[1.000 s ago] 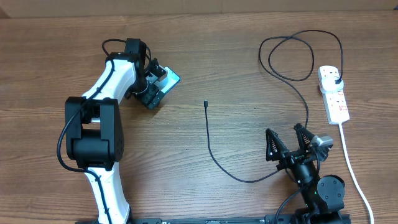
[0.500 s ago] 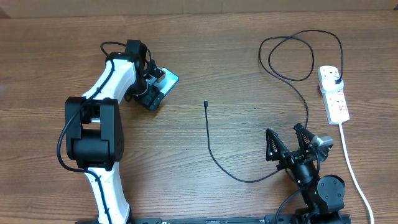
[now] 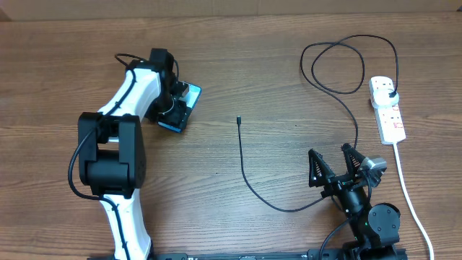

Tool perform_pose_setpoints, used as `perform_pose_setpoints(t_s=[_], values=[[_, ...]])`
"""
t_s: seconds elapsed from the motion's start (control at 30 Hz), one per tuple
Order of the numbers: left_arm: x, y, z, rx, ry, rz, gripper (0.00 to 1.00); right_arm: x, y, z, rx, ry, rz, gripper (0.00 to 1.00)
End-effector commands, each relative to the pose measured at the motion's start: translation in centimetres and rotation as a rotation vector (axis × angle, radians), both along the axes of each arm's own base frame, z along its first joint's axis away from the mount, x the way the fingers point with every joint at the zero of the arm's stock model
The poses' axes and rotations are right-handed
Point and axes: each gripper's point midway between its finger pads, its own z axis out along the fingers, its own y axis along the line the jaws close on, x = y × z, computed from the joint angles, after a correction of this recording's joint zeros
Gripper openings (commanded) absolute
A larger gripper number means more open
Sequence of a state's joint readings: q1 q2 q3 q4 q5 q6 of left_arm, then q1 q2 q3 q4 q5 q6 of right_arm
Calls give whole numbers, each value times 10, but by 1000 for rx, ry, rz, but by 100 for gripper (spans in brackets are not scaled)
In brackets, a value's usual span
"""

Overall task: Plug charger to phone and switch on socket
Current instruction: 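Close the left gripper on the phone's long edges, then lift the phone with the left gripper and stand it upright near the cable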

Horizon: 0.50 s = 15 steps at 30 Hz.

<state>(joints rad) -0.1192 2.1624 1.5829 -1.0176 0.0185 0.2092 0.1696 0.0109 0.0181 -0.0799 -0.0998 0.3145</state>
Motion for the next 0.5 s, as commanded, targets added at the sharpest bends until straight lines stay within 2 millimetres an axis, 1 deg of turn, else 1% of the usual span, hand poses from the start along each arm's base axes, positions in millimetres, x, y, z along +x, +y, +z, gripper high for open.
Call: perform_pose_setpoints(t_s=[0.0,0.17,0.3,0.37,0.47], values=[[-10,-23,-11,-14,49,90,69,1,-2,-2,3,0,-9,100],[-18,-46,-10,-4,65,185,67,1,-2,-2,3,0,-9,100],[-25,-69,-9,-60,98,262,65,1,-2,-2,3,0,-9,100],[-29,-82,-7,-110,124,305,62,1,-2,-2,3,0,-9,100],[-28,-95,-3,-168,147,356,56,1,-2,-2,3,0,-9,100]])
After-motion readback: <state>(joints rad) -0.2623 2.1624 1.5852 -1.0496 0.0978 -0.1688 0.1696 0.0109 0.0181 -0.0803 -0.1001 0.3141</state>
